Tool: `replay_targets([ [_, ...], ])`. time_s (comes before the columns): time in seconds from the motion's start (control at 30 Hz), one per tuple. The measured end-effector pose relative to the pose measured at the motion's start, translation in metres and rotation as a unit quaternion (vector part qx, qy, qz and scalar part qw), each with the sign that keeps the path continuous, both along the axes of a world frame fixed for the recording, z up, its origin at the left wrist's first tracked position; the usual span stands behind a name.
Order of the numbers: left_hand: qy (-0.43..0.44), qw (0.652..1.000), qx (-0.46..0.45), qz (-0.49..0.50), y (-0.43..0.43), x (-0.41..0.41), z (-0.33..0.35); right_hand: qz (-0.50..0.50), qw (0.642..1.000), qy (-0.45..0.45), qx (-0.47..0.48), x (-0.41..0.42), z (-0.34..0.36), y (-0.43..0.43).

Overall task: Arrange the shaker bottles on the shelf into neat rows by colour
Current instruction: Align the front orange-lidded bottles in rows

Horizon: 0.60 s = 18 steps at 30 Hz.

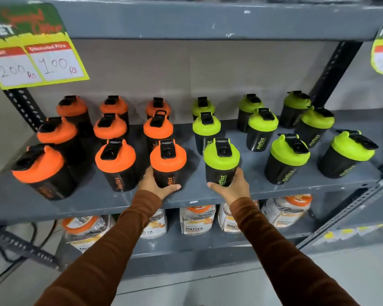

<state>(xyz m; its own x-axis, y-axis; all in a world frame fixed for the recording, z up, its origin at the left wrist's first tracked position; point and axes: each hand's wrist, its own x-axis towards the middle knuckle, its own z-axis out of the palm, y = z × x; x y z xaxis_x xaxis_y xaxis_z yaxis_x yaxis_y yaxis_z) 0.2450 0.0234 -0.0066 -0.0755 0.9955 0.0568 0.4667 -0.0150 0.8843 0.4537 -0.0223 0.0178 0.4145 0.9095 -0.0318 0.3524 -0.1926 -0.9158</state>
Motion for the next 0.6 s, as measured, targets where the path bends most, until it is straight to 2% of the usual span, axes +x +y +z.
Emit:
replay_targets([
  [0.3,-0.025,0.999,-0.028,-0.016,-0.012,-0.002,0.004,0.031,0.999,-0.007,-0.003,0.004,0.003,-0.002],
  [0.6,-0.046,0.995,-0.082,-0.04,-0.014,-0.009,0.007,0.059,0.996,-0.054,-0.029,0.011,0.001,-0.001],
])
